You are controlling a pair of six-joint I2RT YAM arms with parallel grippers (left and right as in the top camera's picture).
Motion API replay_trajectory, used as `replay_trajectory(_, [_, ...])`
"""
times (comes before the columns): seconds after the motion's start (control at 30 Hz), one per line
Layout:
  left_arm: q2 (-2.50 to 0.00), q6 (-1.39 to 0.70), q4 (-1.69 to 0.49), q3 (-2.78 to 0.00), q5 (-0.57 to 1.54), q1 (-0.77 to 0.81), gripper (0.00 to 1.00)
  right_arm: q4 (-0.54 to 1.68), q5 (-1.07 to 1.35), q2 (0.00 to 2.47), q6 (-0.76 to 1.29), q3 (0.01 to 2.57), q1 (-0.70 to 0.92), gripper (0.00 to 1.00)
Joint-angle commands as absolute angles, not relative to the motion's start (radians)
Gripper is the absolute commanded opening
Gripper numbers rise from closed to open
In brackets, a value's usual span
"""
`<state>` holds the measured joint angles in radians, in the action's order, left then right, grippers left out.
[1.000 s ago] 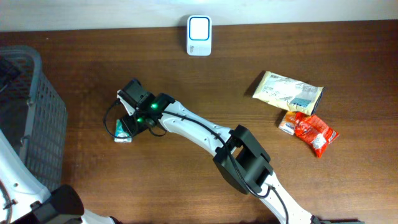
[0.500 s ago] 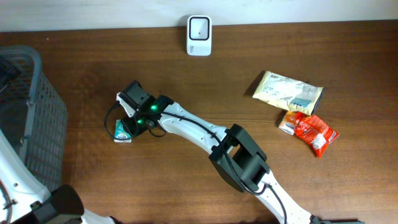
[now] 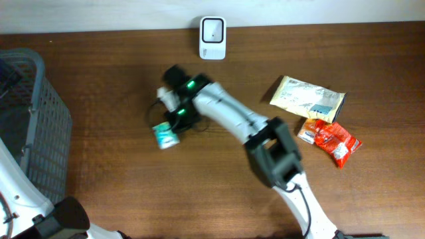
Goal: Scan the item barcode
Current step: 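Lift the green tissue pack and hold it at the white scanner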
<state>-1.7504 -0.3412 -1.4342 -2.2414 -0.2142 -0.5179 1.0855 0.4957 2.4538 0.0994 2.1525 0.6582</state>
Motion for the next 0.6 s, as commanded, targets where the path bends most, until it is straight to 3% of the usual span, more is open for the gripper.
replay_trajectory(0.0, [-1.748, -0.351, -1.435, -2.252, -0.214, -0.52, 0.99, 1.206, 0.552, 2.351, -0.117, 2.181, 0.524, 0.04])
replay_trajectory(0.1, [-1.748, -0.351, -1.435, -2.252, -0.214, -0.52, 0.99, 1.28, 0.493, 2.356, -0.169, 2.176, 0.461, 0.04])
replay_trajectory(0.13, [-1.748, -0.351, -1.435, -2.252, -0.214, -0.52, 0.99, 1.283, 0.49, 2.359, -0.167, 2.176, 0.456, 0.33])
replay_trajectory(0.17, [-1.748, -0.351, -1.435, -2.252, -0.214, -0.52, 0.99, 1.282, 0.498, 2.363, -0.143, 2.176, 0.459, 0.53])
replay_trajectory(0.2, [-1.748, -0.351, -1.435, -2.252, -0.214, -0.52, 0.99, 1.273, 0.53, 2.37, -0.112, 2.169, 0.47, 0.6])
replay_trajectory(0.37, [-1.748, -0.351, -1.435, -2.252, -0.214, -0.52, 0.99, 1.055, 0.59, 2.407, 0.064, 2.041, 0.575, 0.62])
replay_trajectory(0.57, [-1.748, -0.351, -1.435, -2.252, -0.214, -0.52, 0.99, 0.923, 0.588, 2.446, 0.066, 1.981, 0.629, 0.52])
